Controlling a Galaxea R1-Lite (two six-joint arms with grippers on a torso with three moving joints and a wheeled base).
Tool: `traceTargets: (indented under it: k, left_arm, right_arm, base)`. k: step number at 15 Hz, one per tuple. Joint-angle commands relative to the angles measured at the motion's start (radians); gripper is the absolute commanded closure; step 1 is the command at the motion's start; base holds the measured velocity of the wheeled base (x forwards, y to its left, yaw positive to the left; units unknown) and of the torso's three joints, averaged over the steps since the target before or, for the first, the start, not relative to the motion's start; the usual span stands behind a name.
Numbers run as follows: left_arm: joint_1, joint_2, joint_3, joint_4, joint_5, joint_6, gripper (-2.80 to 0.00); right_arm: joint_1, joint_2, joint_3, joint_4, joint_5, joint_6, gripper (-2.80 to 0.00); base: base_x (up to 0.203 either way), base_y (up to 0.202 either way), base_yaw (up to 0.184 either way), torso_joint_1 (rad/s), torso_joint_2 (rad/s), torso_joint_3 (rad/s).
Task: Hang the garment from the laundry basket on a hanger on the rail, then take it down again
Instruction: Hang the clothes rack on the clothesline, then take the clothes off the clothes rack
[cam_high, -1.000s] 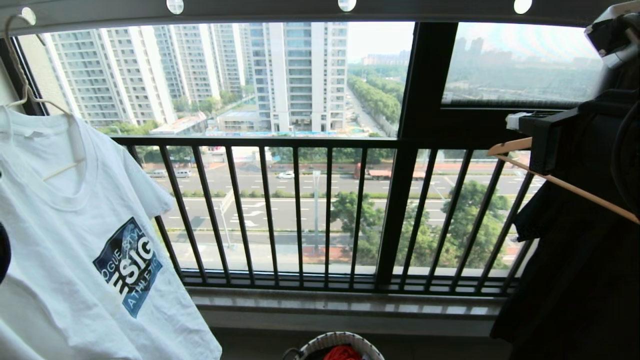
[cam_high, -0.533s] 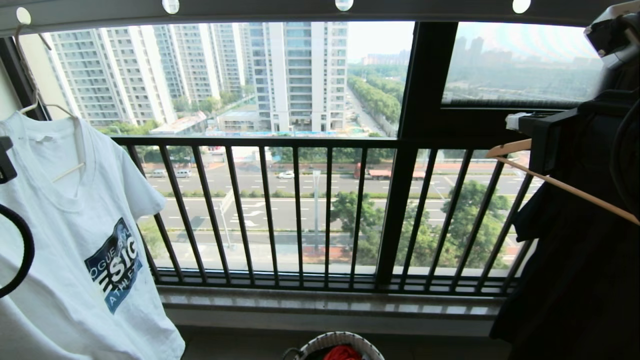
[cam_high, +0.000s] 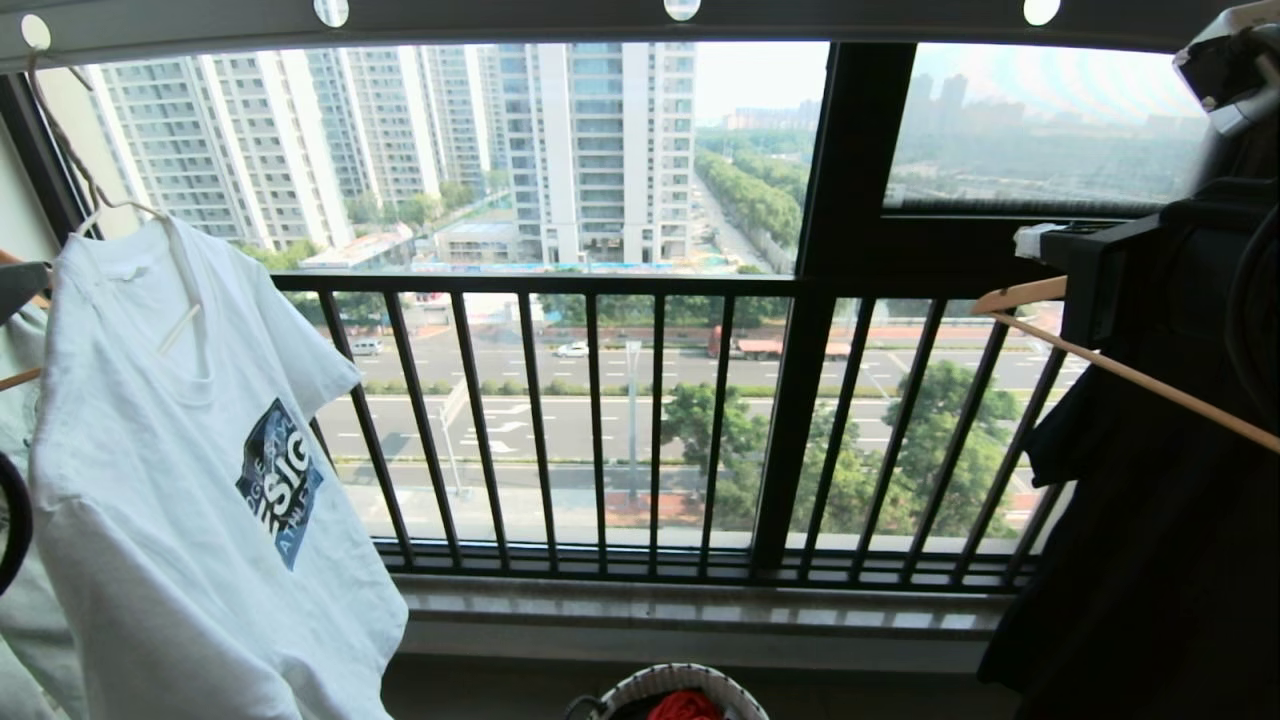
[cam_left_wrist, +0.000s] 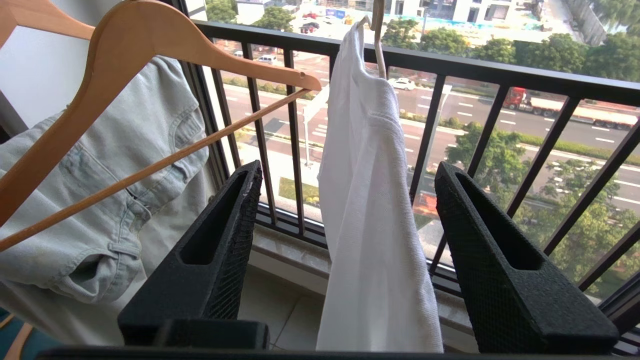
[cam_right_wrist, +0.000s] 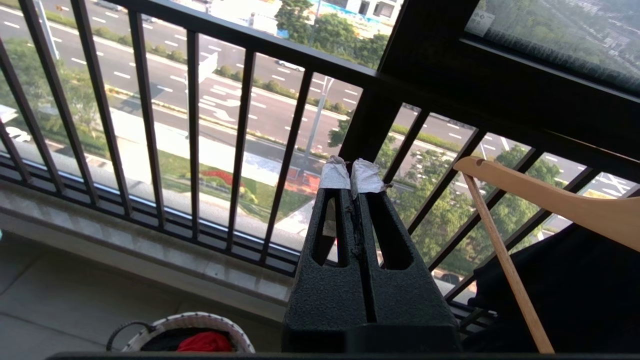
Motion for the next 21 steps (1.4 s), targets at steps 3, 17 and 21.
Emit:
traceTargets:
  k: [3, 17, 21]
  left_arm:
    - [-0.023, -0.120, -0.019, 0.101, -0.010, 0.040, -2.80]
    - [-0.082, -0.489, 0.116, 0.134, -0.328, -0.019, 0.00]
    - [-0.048, -0.654, 0.172, 0.144, -0.327, -0.052, 0.00]
  right_arm:
    - [0.001, -0.012, 0.000, -0.002, -0.002, -0.002, 0.00]
    - [-0.003, -0.351, 0.001, -0.044, -0.028, -0.002, 0.00]
    - [-0.176, -0.596, 0.004, 0.105, -0.076, -0.028, 0.00]
  base:
    - [0.000, 0.000, 0.000, 0.000, 0.00, 0.000]
    - [0.000, 0.000, 0.000, 0.000, 0.00, 0.000]
    - [0.000, 0.000, 0.000, 0.000, 0.00, 0.000]
